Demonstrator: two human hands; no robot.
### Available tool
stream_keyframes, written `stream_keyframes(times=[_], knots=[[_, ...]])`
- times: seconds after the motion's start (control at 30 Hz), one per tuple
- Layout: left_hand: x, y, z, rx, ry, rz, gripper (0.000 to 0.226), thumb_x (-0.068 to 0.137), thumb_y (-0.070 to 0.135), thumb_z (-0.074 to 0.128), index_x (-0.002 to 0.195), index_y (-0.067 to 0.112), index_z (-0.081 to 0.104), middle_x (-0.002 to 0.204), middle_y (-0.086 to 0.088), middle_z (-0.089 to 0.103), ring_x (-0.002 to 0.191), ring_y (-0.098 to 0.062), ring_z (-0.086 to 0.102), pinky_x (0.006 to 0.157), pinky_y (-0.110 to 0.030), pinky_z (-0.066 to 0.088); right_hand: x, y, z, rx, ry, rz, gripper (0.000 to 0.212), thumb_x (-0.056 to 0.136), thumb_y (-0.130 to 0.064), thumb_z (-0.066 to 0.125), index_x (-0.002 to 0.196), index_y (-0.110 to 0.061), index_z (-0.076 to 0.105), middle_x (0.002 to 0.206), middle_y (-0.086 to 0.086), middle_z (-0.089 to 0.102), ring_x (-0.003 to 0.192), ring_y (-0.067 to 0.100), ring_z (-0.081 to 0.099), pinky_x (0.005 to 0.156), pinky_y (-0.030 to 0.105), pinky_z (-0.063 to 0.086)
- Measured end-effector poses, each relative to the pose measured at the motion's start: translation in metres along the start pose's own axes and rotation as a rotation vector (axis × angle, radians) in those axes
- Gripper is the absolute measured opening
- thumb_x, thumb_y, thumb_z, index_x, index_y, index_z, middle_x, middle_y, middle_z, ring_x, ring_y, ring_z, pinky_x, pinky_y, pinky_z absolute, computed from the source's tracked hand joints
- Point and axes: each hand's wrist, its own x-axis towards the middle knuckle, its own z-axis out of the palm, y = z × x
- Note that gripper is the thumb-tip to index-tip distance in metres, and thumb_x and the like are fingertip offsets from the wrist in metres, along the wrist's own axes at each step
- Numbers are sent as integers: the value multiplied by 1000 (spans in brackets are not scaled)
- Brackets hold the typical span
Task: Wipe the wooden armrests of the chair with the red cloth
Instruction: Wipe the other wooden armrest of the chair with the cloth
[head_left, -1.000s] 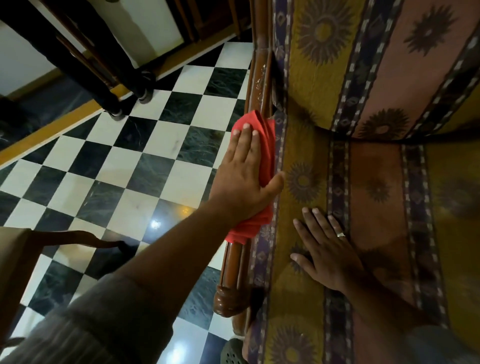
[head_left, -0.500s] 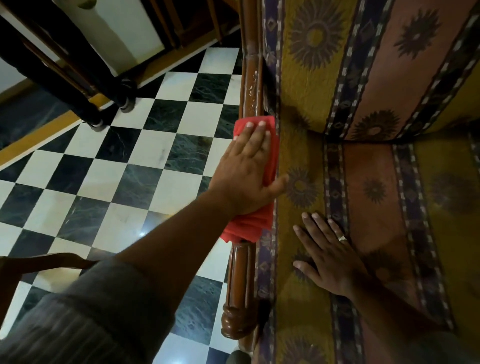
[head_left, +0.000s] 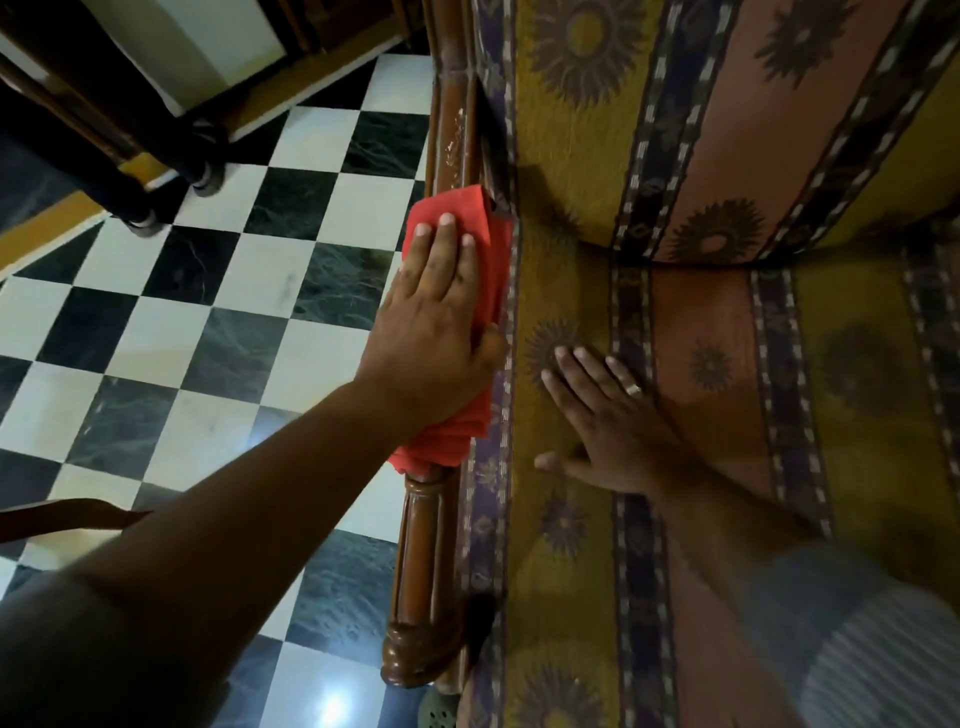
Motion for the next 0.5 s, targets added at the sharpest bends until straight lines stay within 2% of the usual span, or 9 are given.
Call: stream_keyframes(times=[0.13,0.27,0.4,0.5], knots=[[14,-3,-4,13,6,20,86,89,53,20,158,4,5,167,-17,-4,155,-30,-10,127,-45,2,33,7,-5,-17,-6,51,110,80,-92,14,159,-16,5,168,9,-5,155,26,-5,125,50,2],[43,-8,-9,35,25,-4,84,90,49,26,158,4,5,168,-18,-3,155,-30,-8,127,-46,3,32,7,1,11,7,66,109,81,-90,21,159,-15,9,169,9,-1,155,26,-3,124,50,6],[84,-5,-19,-98,72,-156,81,97,43,36,158,5,1,168,-17,-6,155,-29,-8,126,-37,-2,32,7,-1,59,15,61,108,81,-90,26,158,-15,16,168,9,5,155,26,2,123,50,10],[93,-4,-17,-152,106,-235,80,98,44,36,158,8,-2,168,-15,-8,155,-28,-8,126,-39,1,33,8,0,81,37,59,108,81,-89,29,158,-14,20,168,10,10,155,27,7,122,51,13]])
